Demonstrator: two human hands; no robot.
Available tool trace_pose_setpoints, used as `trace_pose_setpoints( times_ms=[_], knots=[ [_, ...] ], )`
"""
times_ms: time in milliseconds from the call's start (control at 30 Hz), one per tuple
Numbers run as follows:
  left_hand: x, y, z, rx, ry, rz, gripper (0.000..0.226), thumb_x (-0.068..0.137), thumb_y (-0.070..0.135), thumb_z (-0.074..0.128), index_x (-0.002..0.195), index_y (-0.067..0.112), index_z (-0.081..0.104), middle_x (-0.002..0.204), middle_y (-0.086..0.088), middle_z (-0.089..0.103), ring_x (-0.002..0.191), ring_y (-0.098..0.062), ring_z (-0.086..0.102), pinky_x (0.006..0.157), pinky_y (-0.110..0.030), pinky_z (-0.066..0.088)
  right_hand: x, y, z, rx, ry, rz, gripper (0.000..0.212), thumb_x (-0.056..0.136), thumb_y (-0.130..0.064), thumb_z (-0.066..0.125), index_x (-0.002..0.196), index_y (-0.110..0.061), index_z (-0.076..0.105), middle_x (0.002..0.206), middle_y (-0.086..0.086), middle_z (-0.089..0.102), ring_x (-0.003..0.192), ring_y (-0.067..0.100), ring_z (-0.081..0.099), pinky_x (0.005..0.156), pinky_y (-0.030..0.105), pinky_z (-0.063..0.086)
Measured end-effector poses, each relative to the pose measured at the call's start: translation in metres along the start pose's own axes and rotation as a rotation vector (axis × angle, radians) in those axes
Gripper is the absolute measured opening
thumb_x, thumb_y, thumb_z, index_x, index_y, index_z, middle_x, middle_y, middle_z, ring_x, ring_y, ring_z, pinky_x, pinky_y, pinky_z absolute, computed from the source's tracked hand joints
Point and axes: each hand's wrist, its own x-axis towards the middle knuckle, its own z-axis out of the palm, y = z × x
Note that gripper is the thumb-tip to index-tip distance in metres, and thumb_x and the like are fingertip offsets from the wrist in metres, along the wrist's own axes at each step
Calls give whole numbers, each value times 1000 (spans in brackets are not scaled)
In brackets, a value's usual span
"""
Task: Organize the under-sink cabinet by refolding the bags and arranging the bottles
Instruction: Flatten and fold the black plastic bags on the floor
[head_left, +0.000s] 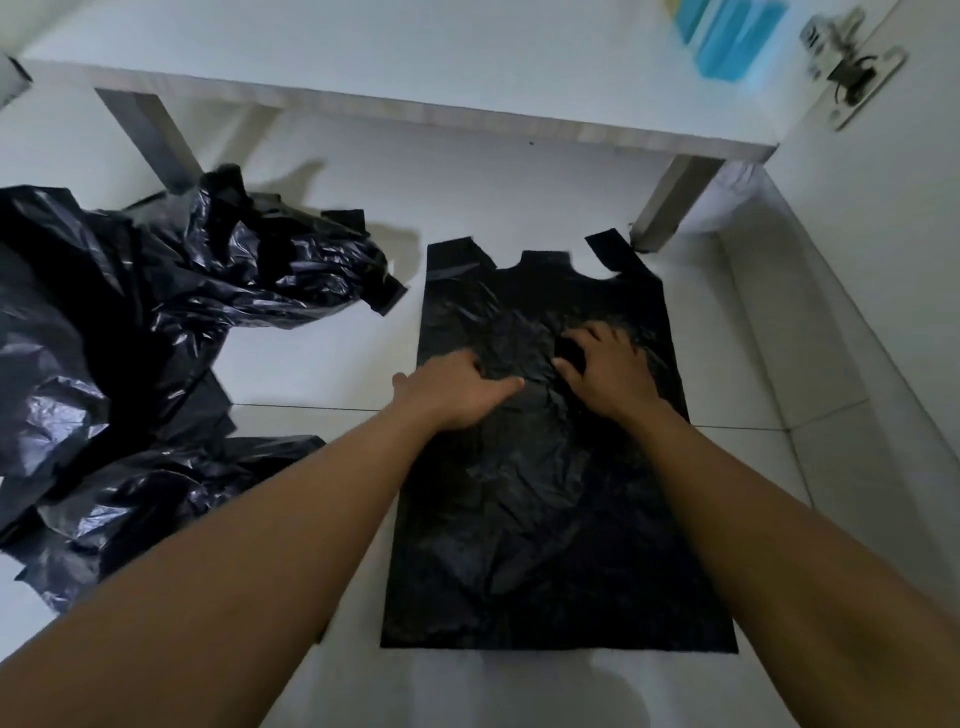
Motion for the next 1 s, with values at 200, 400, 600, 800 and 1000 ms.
trace_pose_setpoints(
  times_ms=[200, 400, 600, 800, 1000],
  knots=[
    [66, -28, -4, 302, 230, 232, 80, 88, 74, 43, 151, 25, 37, 160, -9, 28, 149, -33, 19, 119, -60, 12, 32, -23, -25, -92, -28, 57, 43, 96, -52, 46, 125, -24, 60, 132, 6, 53, 127, 33, 44, 106, 61, 29],
    [77, -61, 28, 309, 421, 365, 83, 87, 79, 30, 152, 27, 36, 161, -4, 29, 151, -28, 15, 120, -60, 7, 117, -81, -27, 99, 47, -27, 31, 100, -44, 45, 117, -27, 65, 123, 1, 66, 120, 30, 54, 104, 52, 28],
    [81, -59, 29, 307, 400, 352, 88, 83, 82, 31, 153, 28, 33, 163, -4, 23, 153, -28, 9, 120, -61, 5, 186, -134, -24, 135, -135, 183, 58, 87, -63, 55, 119, -15, 59, 127, 10, 58, 122, 37, 50, 107, 55, 28],
    [79, -58, 25, 284, 383, 345, 90, 82, 82, 32, 154, 28, 31, 162, -3, 24, 153, -27, 8, 120, -61, 4, 204, -151, -44, 865, -242, 267, 17, 80, -20, 58, 72, -14, 44, 63, 1, 42, 53, 18, 41, 51, 22, 31],
    [79, -57, 23, 276, 372, 346, 92, 81, 83, 34, 154, 29, 30, 163, -2, 22, 154, -26, 4, 120, -61, 2, 226, -149, -49, 1101, -272, 341, 16, 81, -19, 75, 93, -13, 66, 73, -1, 60, 58, 14, 55, 54, 22, 42]
  ],
)
